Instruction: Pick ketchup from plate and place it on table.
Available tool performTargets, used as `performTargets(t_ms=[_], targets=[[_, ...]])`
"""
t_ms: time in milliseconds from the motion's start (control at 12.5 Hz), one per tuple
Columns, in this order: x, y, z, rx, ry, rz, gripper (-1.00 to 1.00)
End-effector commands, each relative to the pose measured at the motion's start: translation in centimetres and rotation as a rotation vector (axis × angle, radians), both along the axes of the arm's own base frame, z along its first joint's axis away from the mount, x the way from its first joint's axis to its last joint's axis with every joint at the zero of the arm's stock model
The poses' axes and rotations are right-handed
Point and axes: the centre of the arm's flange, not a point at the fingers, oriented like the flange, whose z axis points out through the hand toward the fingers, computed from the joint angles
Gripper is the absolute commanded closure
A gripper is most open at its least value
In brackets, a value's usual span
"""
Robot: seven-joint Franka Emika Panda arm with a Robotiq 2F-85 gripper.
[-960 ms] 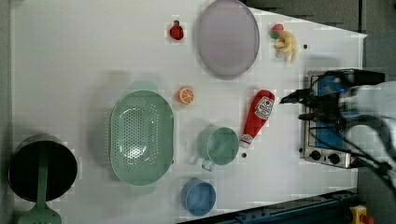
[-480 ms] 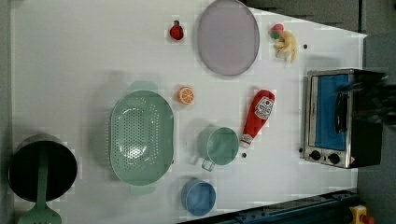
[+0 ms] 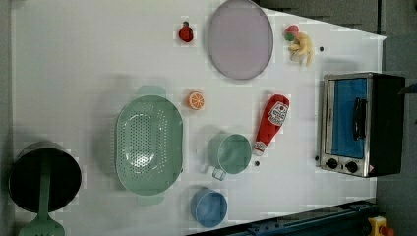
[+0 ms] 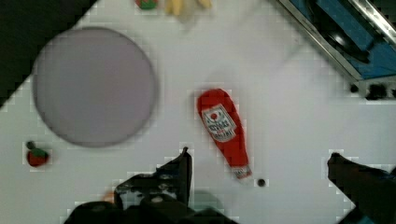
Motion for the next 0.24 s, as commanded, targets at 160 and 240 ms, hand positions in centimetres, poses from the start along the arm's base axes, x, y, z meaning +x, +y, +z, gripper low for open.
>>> performTargets(t_ms=[160,240], targets=[[0.23,1.67,-2.66,0.010,0.087,-0.004,-1.00],[0.24,1.67,-2.77,0.011,0.089,-0.004,-1.00]])
